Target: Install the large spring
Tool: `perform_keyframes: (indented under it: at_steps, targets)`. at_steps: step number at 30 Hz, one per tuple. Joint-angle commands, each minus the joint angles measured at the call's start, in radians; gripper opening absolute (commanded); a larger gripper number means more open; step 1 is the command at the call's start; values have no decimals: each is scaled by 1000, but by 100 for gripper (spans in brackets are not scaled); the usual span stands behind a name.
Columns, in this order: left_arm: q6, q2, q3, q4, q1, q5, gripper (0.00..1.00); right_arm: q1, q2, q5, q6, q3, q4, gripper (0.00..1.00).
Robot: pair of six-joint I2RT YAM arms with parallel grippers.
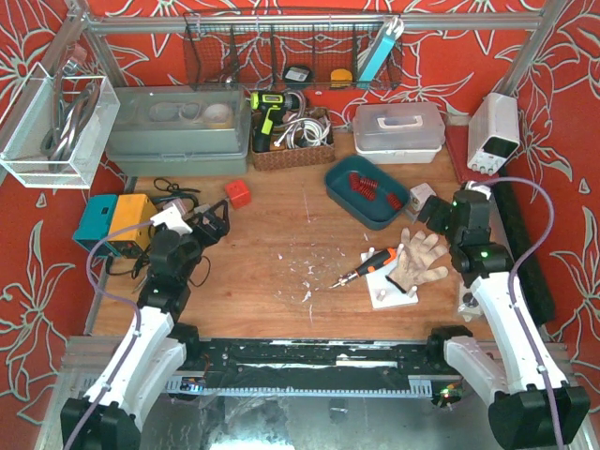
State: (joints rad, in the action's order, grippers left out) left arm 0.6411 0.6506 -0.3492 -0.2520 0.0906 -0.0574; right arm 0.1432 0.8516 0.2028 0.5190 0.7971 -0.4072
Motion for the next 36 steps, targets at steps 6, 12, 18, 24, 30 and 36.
perform_keyframes:
  at_steps: [6, 12, 18, 24, 30, 36]
  targets:
    - [62, 25, 45, -46, 38, -273, 99, -2, 92, -110, 123, -8, -208, 95]
    - [-49, 156, -17, -42, 250, -176, 100, -2, 199, -73, 207, -9, -265, 87]
    - [-136, 257, -74, -49, 473, -39, 100, -2, 311, -53, 230, 23, -340, 69]
    - [-174, 331, -111, -1, 667, 59, 100, -2, 329, -75, 214, -13, -332, 56]
    - [-229, 415, -91, -17, 753, 174, 100, -1, 286, -125, 192, -62, -285, 49]
    - [-316, 431, -3, -104, 757, 261, 100, 6, 259, -185, 162, -114, -257, 42]
